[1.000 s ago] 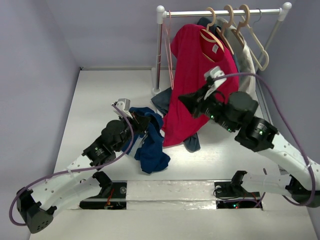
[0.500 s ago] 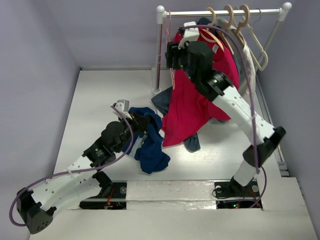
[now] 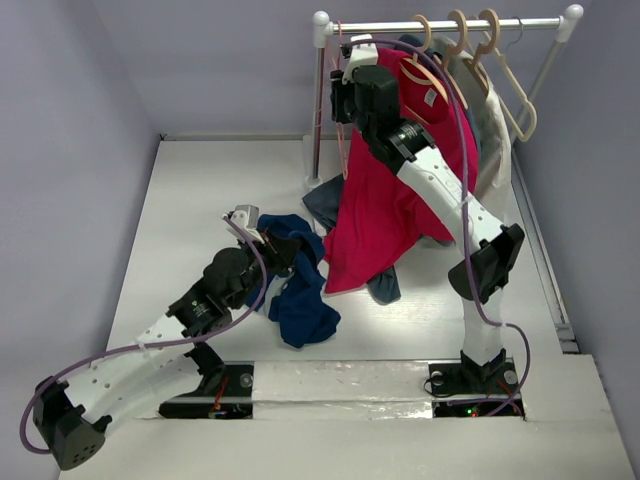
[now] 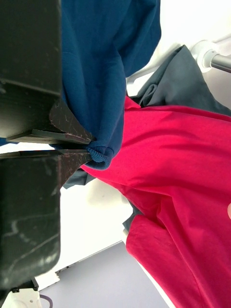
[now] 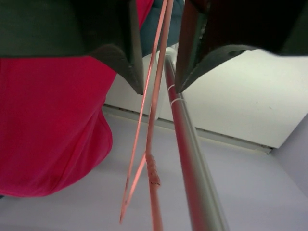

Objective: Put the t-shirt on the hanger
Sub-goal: Pick up the hanger from the clothesline.

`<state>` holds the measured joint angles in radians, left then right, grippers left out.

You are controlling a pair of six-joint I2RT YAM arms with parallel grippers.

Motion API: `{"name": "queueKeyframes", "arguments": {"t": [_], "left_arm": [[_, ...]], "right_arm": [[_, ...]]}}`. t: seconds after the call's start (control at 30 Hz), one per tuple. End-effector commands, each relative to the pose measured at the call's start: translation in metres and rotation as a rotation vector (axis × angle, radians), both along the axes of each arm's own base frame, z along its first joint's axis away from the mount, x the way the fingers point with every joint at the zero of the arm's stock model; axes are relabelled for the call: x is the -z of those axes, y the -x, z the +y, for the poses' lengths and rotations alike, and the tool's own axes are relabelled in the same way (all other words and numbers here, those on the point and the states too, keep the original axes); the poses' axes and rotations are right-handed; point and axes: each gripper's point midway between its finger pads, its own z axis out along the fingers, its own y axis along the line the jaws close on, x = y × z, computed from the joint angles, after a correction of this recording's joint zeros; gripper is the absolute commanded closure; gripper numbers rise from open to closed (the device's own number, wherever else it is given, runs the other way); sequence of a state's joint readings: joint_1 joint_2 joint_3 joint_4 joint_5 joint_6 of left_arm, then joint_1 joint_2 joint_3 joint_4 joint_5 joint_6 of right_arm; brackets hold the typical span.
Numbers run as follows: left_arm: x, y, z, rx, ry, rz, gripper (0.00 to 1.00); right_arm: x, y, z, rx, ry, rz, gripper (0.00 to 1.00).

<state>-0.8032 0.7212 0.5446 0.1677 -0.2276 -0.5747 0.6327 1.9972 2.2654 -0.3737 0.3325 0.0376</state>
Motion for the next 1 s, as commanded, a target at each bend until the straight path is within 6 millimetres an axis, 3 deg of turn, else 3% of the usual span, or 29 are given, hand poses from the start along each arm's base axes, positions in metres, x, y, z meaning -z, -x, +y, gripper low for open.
{"name": "queueKeyframes", "arguments": {"t": [0.0, 0.13, 0.17, 0.23, 0.5, 0.67, 0.7, 0.73, 0.9, 0.93, 0.97], "left_arm": [[-0.020, 0.002, -0.002, 0.011, 0.061, -0.051, 1.00], [-0.019, 0.002, -0.002, 0.013, 0.057, -0.053, 1.00], [-0.018, 0.002, -0.002, 0.013, 0.056, -0.052, 1.00], [-0.018, 0.002, -0.002, 0.012, 0.057, -0.053, 1.00], [-0.023, -0.002, 0.000, -0.010, 0.050, -0.061, 1.00], [-0.028, -0.007, -0.002, -0.017, 0.045, -0.071, 1.00], [-0.029, -0.008, -0.003, -0.018, 0.044, -0.073, 1.00], [-0.029, -0.009, -0.003, -0.021, 0.037, -0.073, 1.00], [-0.041, -0.015, -0.001, -0.048, 0.024, -0.095, 1.00], [-0.040, -0.017, -0.001, -0.052, 0.017, -0.094, 1.00], [-0.042, -0.018, -0.001, -0.057, 0.016, -0.098, 1.00]], "right_arm": [[-0.027, -0.007, -0.009, 0.022, -0.034, -0.071, 0.64], [-0.028, -0.008, -0.007, 0.017, -0.035, -0.080, 0.84], [-0.030, -0.008, -0.008, 0.020, -0.036, -0.086, 0.94], [-0.039, -0.005, -0.011, 0.026, -0.052, -0.109, 1.00], [-0.091, 0.020, -0.030, 0.034, -0.140, -0.234, 1.00], [-0.087, 0.031, -0.041, 0.046, -0.129, -0.219, 1.00], [-0.069, 0.030, -0.041, 0.050, -0.114, -0.191, 1.00], [-0.079, 0.038, -0.047, 0.052, -0.134, -0.213, 1.00], [-0.056, 0.052, -0.054, 0.050, -0.139, -0.167, 1.00], [-0.039, 0.053, -0.054, 0.049, -0.126, -0.138, 1.00], [-0.045, 0.061, -0.060, 0.049, -0.143, -0.151, 1.00]]}}
